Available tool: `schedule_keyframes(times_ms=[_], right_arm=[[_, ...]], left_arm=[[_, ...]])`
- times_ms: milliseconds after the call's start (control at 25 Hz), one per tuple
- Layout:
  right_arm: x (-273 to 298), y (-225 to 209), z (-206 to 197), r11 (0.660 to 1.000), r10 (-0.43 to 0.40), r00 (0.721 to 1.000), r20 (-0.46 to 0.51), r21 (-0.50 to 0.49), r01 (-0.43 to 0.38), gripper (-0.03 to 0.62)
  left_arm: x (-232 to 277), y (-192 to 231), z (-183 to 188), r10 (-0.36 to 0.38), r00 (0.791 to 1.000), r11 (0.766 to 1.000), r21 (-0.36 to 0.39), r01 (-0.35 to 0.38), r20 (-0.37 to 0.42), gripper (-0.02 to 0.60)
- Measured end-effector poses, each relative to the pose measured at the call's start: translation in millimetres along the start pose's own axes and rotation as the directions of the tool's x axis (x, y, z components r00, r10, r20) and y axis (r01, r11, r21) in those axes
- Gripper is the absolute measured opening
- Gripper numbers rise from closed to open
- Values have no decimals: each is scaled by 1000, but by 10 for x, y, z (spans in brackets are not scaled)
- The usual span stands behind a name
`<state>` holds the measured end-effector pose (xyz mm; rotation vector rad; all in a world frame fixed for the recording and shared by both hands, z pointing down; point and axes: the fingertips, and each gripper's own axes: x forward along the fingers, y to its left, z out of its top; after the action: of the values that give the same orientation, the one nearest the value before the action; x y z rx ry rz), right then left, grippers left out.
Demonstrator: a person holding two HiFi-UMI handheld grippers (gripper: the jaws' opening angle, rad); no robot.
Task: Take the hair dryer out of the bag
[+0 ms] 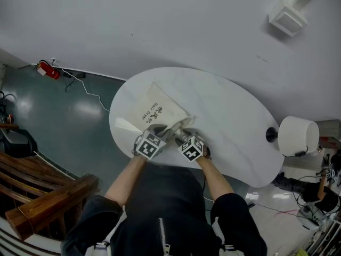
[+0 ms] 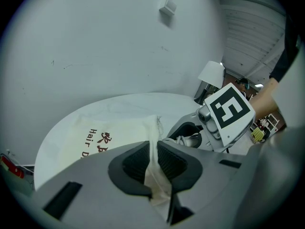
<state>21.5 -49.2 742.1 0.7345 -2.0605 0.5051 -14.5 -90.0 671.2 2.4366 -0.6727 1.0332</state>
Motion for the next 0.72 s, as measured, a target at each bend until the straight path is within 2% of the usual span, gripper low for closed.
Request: schedule_keyframes(times_ms=[520,720], right_arm=[[-203,-29,-255,996,-29,1000,10,87,28,224],[-308,-48,-369,984,-18,999,30,178,12,224]], left_arm=[[-8,-29,-7,16,1000,1000,18,-15,-9,52],[17,-45,-5,13,1000,1000,19,-12,-12,52]])
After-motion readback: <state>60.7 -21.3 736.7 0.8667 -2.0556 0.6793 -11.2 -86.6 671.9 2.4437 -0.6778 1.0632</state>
